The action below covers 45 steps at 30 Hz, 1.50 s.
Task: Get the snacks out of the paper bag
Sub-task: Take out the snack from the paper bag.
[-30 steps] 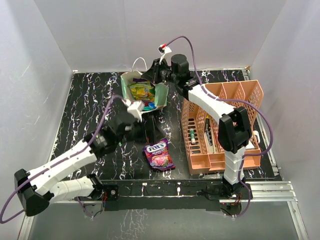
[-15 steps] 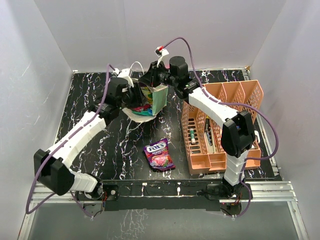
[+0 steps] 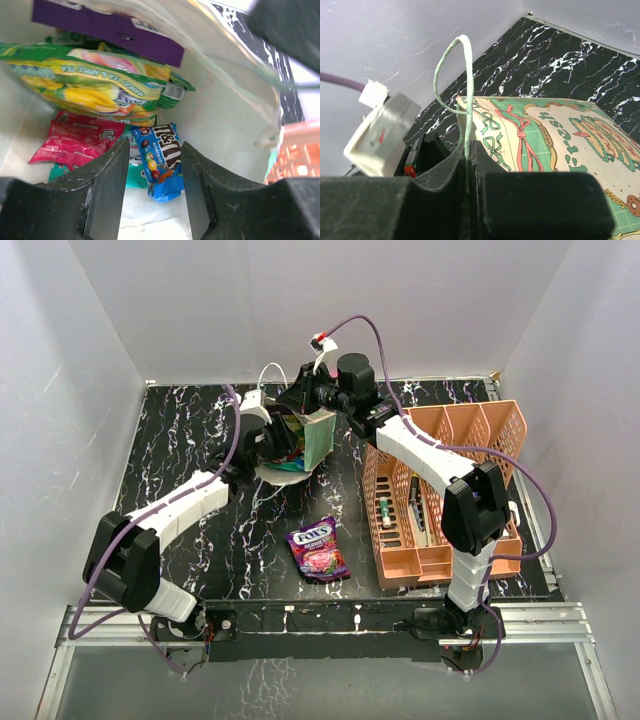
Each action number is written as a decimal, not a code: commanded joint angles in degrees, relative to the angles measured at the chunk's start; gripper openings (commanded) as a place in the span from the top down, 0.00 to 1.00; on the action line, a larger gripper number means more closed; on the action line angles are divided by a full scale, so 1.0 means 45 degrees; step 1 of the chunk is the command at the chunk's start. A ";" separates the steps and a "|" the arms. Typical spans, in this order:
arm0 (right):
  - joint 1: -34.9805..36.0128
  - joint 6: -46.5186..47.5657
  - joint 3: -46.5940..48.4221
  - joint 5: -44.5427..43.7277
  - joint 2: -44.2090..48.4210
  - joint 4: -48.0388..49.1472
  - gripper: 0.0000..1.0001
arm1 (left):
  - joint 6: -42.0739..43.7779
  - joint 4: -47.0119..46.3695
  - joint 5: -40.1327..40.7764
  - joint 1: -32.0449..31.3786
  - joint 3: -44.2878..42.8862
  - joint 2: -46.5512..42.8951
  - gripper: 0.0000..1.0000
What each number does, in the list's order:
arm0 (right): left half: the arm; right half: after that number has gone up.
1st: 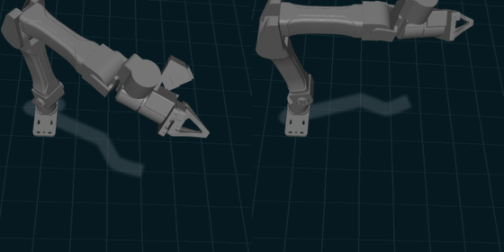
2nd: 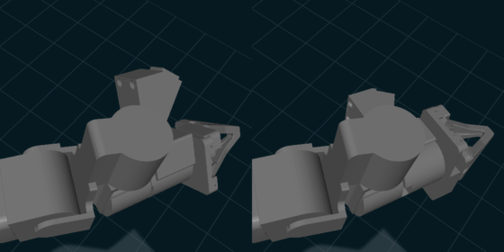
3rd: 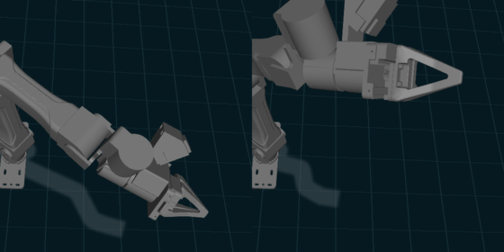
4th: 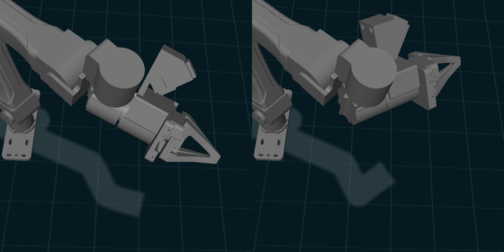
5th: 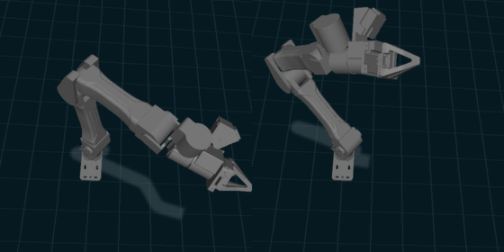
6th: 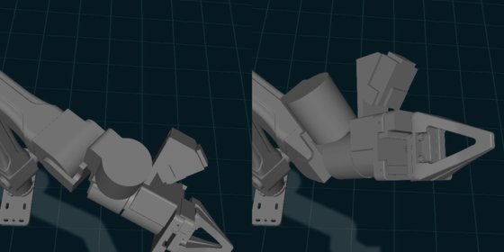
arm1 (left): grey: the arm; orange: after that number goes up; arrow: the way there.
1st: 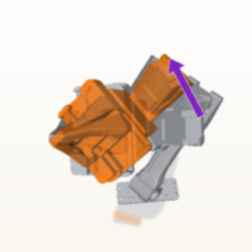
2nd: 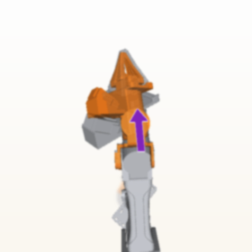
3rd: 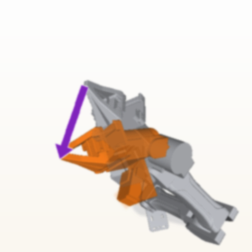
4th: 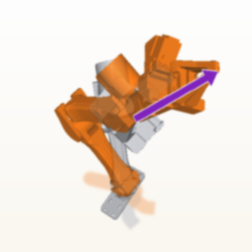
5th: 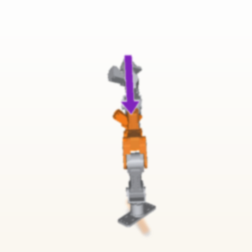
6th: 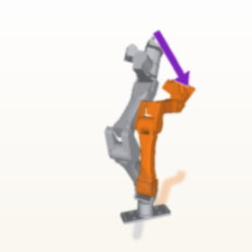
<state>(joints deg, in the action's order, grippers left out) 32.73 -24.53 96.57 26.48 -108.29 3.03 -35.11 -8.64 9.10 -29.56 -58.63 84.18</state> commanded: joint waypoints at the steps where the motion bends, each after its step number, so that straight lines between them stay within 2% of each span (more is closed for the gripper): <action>1: 0.0026 0.0106 0.0004 -0.0145 0.0880 0.0588 0.93 | 0.4974 -0.4411 -0.2570 0.0012 0.1280 -0.0921 0.52; 3: 0.0005 0.0172 0.0004 -0.0105 0.0853 0.0578 0.93 | 0.7980 -0.3663 -0.3948 0.0009 0.1201 -0.1006 0.45; 5: 0.0005 0.0233 0.0036 -0.0088 0.0832 0.0525 0.93 | 1.0324 -0.2352 -0.4726 0.0179 0.0859 -0.0953 0.32; 7: 0.0010 0.0273 0.0027 -0.0066 0.0847 0.0519 0.93 | 1.1858 -0.1737 -0.5196 0.0731 0.0614 -0.0891 0.28; 10: -0.0005 0.0346 0.0107 -0.0078 0.0842 0.0504 0.93 | 1.3387 -0.1643 -0.6855 0.1797 0.0389 -0.0818 0.26; 14: 0.0012 0.0605 0.0283 -0.0077 0.0822 0.0342 0.93 | 1.6696 -0.1421 -0.7617 0.2150 0.0530 -0.0660 0.19; 17: 0.0010 0.0647 0.0416 -0.0048 0.0775 0.0304 0.93 | 1.8098 -0.1932 -0.7914 0.2394 0.0506 -0.0264 0.17; 25: -0.0003 0.0774 0.0818 0.0198 0.0534 0.0023 0.93 | 1.9046 -0.1332 -0.9175 0.2618 -0.1232 0.1362 0.14; 30: -0.0006 0.0840 0.0924 0.0151 0.0438 -0.0028 0.93 | 1.9441 0.0070 -0.9981 0.2623 -0.1906 0.2214 0.17; 36: -0.0065 0.0738 0.1071 0.0174 0.0301 0.0060 0.93 | 1.9162 -0.1192 -1.0051 0.2598 -0.0655 0.1952 0.22; 39: -0.0089 0.0668 0.1085 0.0187 0.0276 0.0108 0.93 | 1.9188 -0.1810 -0.9718 0.2578 -0.0269 0.2006 0.30; 42: -0.0105 0.0647 0.1063 0.0119 0.0304 0.0109 0.93 | 1.9247 -0.2605 -0.9301 0.2583 0.0017 0.2109 0.47; 44: -0.0129 0.0619 0.1029 0.0075 0.0351 0.0118 0.93 | 1.9224 -0.3361 -0.8924 0.2577 0.0201 0.2244 0.46; 45: -0.0126 0.0600 0.1038 0.0075 0.0370 0.0127 0.93 | 1.9111 -0.3893 -0.8752 0.2584 0.0329 0.2318 0.42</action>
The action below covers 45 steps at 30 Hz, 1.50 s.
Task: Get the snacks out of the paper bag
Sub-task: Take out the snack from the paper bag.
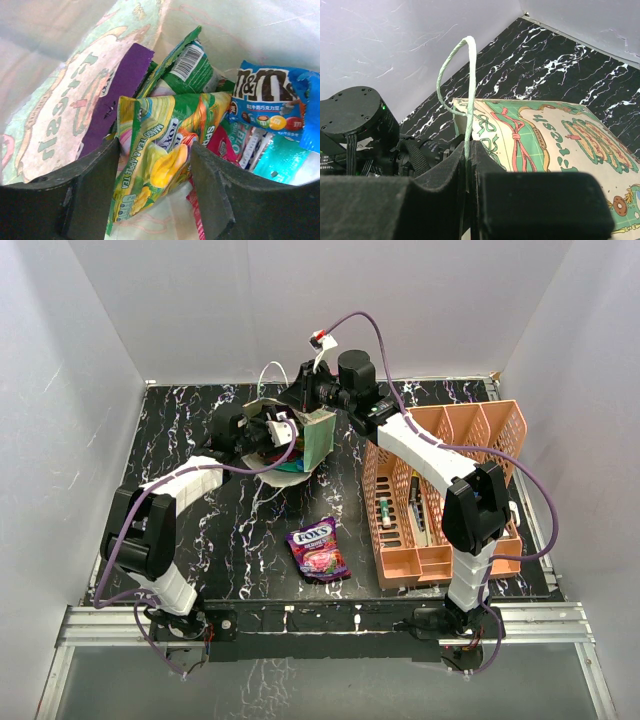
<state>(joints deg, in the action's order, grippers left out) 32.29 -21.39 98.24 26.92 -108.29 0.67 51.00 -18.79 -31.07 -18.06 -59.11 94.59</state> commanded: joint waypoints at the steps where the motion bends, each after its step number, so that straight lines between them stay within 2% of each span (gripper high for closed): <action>1: -0.0043 -0.0124 0.0670 -0.0005 0.0373 0.0648 0.93 | -0.0116 -0.2106 0.0309 0.0030 0.0542 0.0090 0.39; 5: -0.0029 -0.0235 0.0687 0.0056 0.0424 0.0653 0.93 | -0.0006 -0.1893 0.0311 0.0025 0.0153 0.0620 0.40; 9: -0.0031 -0.0229 0.0678 -0.0001 0.0480 0.0633 0.93 | -0.0538 -0.2647 0.0378 0.0017 0.0310 0.0758 0.41; 10: -0.0031 -0.0225 0.0642 -0.0022 0.0489 0.0633 0.93 | -0.0458 -0.2427 0.0407 0.0024 0.0212 0.0780 0.47; 12: -0.0028 -0.0183 0.0561 -0.0060 0.0519 0.0633 0.93 | -0.0552 -0.2354 0.0504 0.0029 0.0137 0.0704 0.68; 13: -0.0028 -0.0156 0.0524 -0.0114 0.0521 0.0633 0.93 | -0.0606 -0.2354 0.0606 0.0020 0.0203 0.0559 0.74; 17: -0.0065 -0.0101 0.0417 -0.0204 0.0529 0.0653 0.93 | -0.0836 -0.2227 0.1141 -0.0002 0.0707 -0.0559 0.97; 18: -0.0072 -0.0109 0.0389 -0.0218 0.0502 0.0667 0.93 | -0.0913 -0.1987 0.1191 0.0004 0.0757 -0.0866 1.00; 26: -0.0102 -0.0383 -0.0033 -0.0481 0.0555 0.1216 0.93 | -0.1820 -0.0745 0.1850 -0.0630 0.1518 -0.3894 1.00; 31: -0.0098 -0.0346 0.0038 -0.0635 0.0369 0.1243 0.93 | -0.2468 0.0527 0.3240 -0.1479 0.1382 -0.5879 1.00; 34: -0.0106 -0.0293 0.0136 -0.0631 0.0289 0.1100 0.93 | -0.3545 0.2839 0.4226 -0.1801 0.0249 -0.6957 1.00; 36: -0.0108 -0.0267 0.0106 -0.0633 0.0295 0.1102 0.93 | -0.5509 0.4488 0.5275 -0.1825 -0.0799 -0.7472 1.00; 40: -0.0112 -0.0297 0.0123 -0.0487 0.0275 0.1082 0.93 | -0.8520 0.8436 0.3392 -0.1845 -0.2581 -0.8749 1.00; 45: -0.0118 -0.0402 0.0084 -0.0297 0.0273 0.1083 0.93 | -1.1106 1.0135 -0.0300 -0.1864 -0.2900 -1.0125 1.00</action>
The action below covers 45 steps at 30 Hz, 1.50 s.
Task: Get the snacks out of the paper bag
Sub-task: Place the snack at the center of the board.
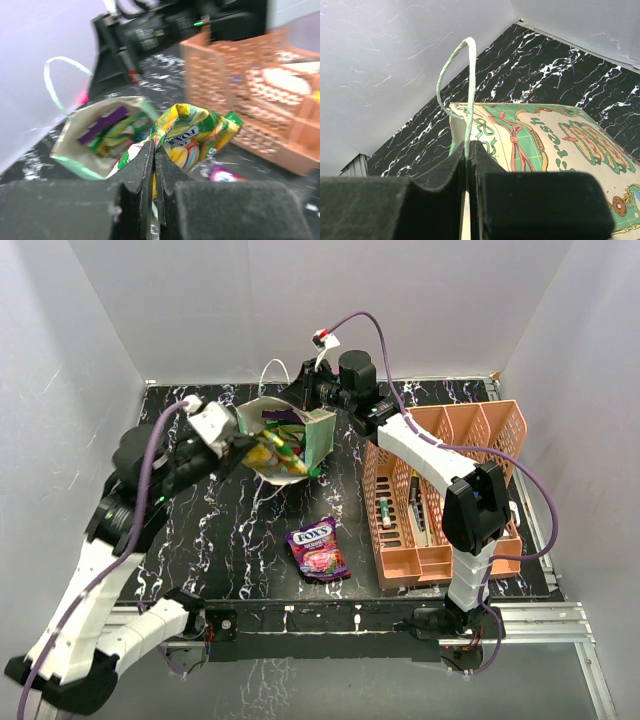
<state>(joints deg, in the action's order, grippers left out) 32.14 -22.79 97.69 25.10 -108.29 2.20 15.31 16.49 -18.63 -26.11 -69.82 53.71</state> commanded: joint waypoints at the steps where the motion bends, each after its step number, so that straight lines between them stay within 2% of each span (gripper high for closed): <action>1: -0.0074 -0.0110 0.0191 0.0108 0.0302 0.0742 0.93 | -0.3728 0.2459 -0.3364 -0.0077 -0.0434 -0.1112 1.00; 6: -0.0082 -0.0192 -0.0054 0.0036 0.0513 0.0820 0.93 | -0.4384 0.3944 -0.4234 -0.0152 0.0218 -0.0983 1.00; 11: -0.0072 -0.0041 -0.0365 -0.0171 0.0766 0.0705 0.93 | -0.4006 0.4563 -0.3845 -0.1101 0.0411 -0.0564 1.00; 19: -0.0078 -0.0021 -0.0702 -0.0322 0.1040 0.0651 0.93 | -0.3844 0.4090 -0.0895 -0.5910 0.0516 0.1146 1.00; 24: -0.0079 0.0153 -0.0727 -0.0402 0.1225 0.0489 0.93 | -0.3732 0.4994 0.0330 -0.7580 0.0297 0.2404 1.00; 31: -0.0082 0.0179 -0.0855 -0.0458 0.1339 0.0502 0.93 | -0.3813 0.5299 0.2299 -0.7968 -0.0100 0.3819 1.00; 36: -0.0073 0.0176 -0.0891 -0.0471 0.1388 0.0508 0.93 | -0.3140 0.4973 0.2344 -0.7952 -0.0070 0.5027 1.00; 45: -0.0083 0.0262 -0.1025 -0.0611 0.1528 0.0508 0.93 | -0.2763 0.4146 0.4133 -0.7746 0.0028 0.5987 1.00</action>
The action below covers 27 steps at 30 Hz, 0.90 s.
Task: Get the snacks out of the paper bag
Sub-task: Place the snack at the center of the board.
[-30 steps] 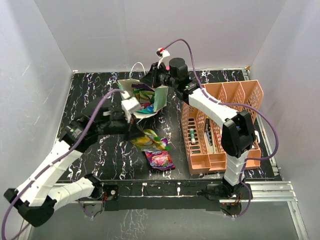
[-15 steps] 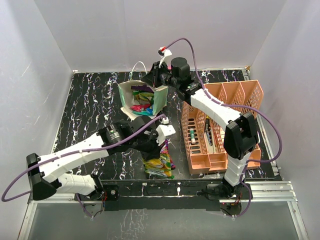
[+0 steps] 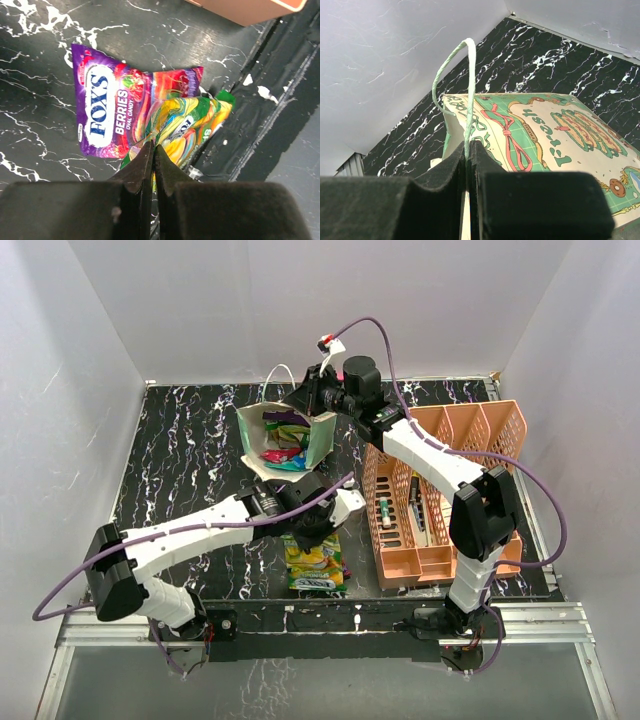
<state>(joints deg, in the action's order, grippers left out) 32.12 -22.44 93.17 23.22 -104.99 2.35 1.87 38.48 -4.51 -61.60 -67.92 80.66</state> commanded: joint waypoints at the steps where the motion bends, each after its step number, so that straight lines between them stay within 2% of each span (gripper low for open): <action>1: -0.0069 0.0194 -0.0010 -0.0167 0.0758 0.0454 0.93 | 0.0226 -0.0856 0.1222 0.0160 -0.0351 0.0089 1.00; 13: -0.0083 0.0311 -0.0177 -0.0253 0.0773 0.0435 0.93 | 0.0440 -0.2155 0.2928 0.0727 0.0123 0.1544 1.00; 27: -0.0069 0.0384 -0.0222 -0.0297 0.0641 0.0396 0.93 | 0.0862 -0.4087 0.2230 0.0955 0.1850 0.2575 1.00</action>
<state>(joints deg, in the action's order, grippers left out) 32.14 -21.56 92.77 22.57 -104.73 1.87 4.51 22.04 6.85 -57.36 -61.65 91.83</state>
